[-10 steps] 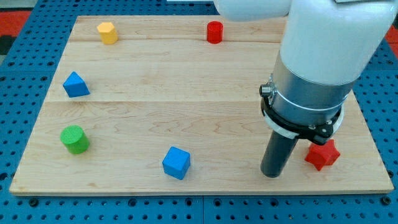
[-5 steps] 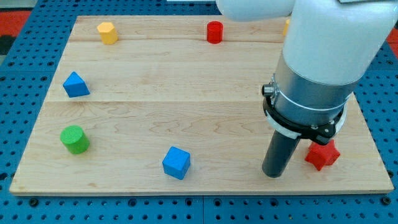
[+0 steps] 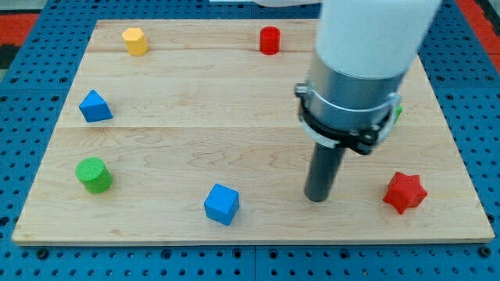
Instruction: Point your arm to red circle
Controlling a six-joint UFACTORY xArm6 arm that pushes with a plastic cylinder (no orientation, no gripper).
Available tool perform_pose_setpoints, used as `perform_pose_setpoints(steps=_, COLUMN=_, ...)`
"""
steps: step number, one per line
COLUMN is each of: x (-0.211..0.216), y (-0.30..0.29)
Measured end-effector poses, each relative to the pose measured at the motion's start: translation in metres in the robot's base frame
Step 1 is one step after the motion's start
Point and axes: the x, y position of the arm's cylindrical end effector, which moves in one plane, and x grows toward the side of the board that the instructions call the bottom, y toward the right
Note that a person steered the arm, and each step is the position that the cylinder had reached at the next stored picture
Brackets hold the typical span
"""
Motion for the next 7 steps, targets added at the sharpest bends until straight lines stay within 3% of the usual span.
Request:
perform_pose_setpoints(steps=5, x=-0.167, y=-0.015)
perform_pose_setpoints(steps=7, x=-0.25, y=0.013)
